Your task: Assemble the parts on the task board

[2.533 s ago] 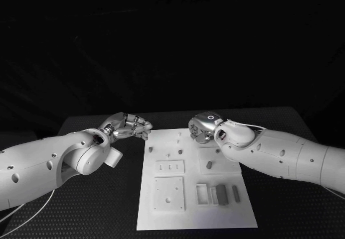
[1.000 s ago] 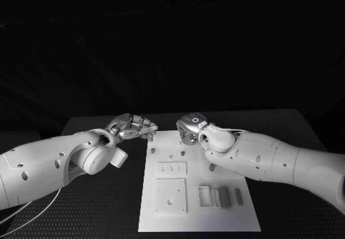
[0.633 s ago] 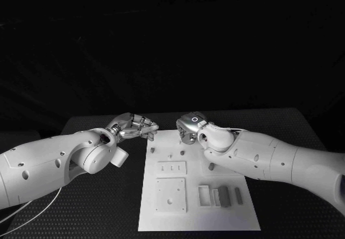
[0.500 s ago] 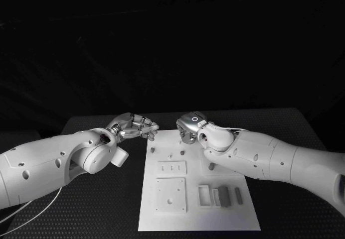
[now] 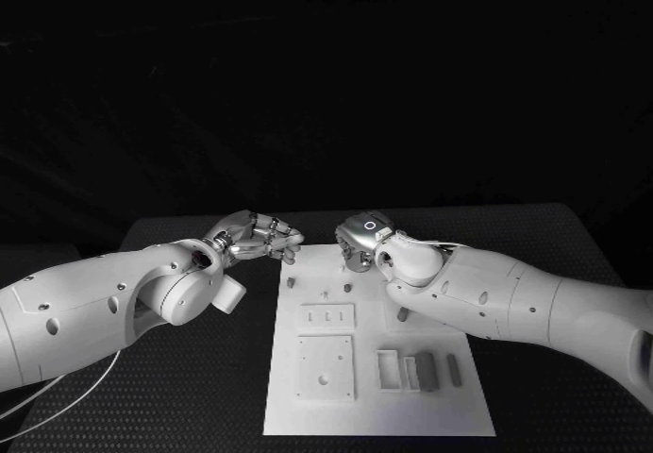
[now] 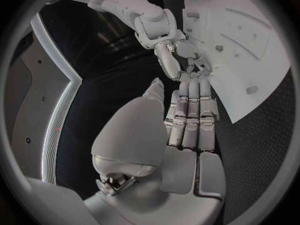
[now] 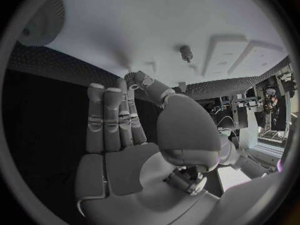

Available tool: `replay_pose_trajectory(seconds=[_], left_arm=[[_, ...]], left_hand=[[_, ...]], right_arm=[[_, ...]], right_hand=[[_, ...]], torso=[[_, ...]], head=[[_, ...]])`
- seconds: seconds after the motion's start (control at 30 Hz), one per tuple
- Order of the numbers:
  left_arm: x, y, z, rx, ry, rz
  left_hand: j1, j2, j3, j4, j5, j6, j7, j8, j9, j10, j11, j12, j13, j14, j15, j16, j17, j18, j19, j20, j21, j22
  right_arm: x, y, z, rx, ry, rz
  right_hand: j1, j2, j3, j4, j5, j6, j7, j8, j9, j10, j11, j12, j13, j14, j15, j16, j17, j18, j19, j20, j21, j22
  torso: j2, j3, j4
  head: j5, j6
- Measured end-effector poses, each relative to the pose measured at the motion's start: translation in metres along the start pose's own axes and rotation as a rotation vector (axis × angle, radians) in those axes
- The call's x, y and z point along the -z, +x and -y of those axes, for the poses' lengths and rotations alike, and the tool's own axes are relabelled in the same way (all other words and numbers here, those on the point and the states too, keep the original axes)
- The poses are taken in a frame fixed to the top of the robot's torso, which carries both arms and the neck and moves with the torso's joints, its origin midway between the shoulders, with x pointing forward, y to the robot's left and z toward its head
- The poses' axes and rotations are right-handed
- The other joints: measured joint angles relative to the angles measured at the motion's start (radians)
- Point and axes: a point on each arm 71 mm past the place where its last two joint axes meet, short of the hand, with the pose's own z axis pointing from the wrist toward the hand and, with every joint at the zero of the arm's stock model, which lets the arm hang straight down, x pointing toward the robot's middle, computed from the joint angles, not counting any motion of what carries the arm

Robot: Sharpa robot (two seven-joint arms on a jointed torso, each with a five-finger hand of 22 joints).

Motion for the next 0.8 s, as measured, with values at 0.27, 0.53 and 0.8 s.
replay_pose_trajectory(seconds=[0.27,0.53,0.8], left_arm=[[-0.0003,0.0000,0.0015,-0.001,0.003,-0.002],[-0.0007,0.0004,0.0021,0.000,0.004,-0.004],[-0.0004,-0.0004,0.0020,0.000,0.003,-0.004]], left_hand=[[0.000,0.000,0.000,0.000,0.000,0.000,0.000,0.001,0.000,0.000,0.000,0.000,0.001,0.000,0.000,0.000,0.000,0.000,0.000,0.000,0.000,0.000],[0.000,0.000,0.000,0.000,0.000,0.000,0.000,0.001,0.000,0.000,0.000,0.000,0.001,0.000,0.000,0.000,0.001,-0.001,0.000,0.000,0.000,0.000],[0.000,0.000,0.002,-0.002,0.000,0.000,0.000,0.001,0.000,0.000,0.000,0.000,0.002,0.000,0.000,0.000,0.001,-0.002,0.000,0.000,0.000,0.001]], right_arm=[[-0.0001,0.0001,-0.0008,-0.001,-0.003,0.000],[-0.0012,0.0002,-0.0026,-0.002,-0.005,0.001],[-0.0002,-0.0003,-0.0034,-0.007,-0.006,0.011]], right_hand=[[0.000,0.000,0.000,0.000,0.000,-0.001,0.001,0.000,0.001,0.000,0.000,-0.001,0.000,-0.001,0.001,0.000,0.001,0.000,-0.001,0.002,0.004,0.000],[0.000,0.000,0.000,0.000,0.000,0.001,-0.001,-0.001,0.001,0.000,0.000,-0.003,0.000,-0.002,0.002,0.000,0.001,0.000,0.000,0.003,0.004,0.000],[0.000,0.000,0.000,0.000,0.000,0.001,-0.002,-0.004,0.001,0.000,0.000,-0.005,0.000,0.002,0.000,0.000,0.002,0.000,0.000,0.003,0.006,0.000]], torso=[[0.000,0.0000,-0.0026],[-0.001,0.0000,-0.0033],[-0.001,-0.0001,-0.0028]], head=[[0.003,-0.005],[0.002,-0.007],[0.003,-0.008]])
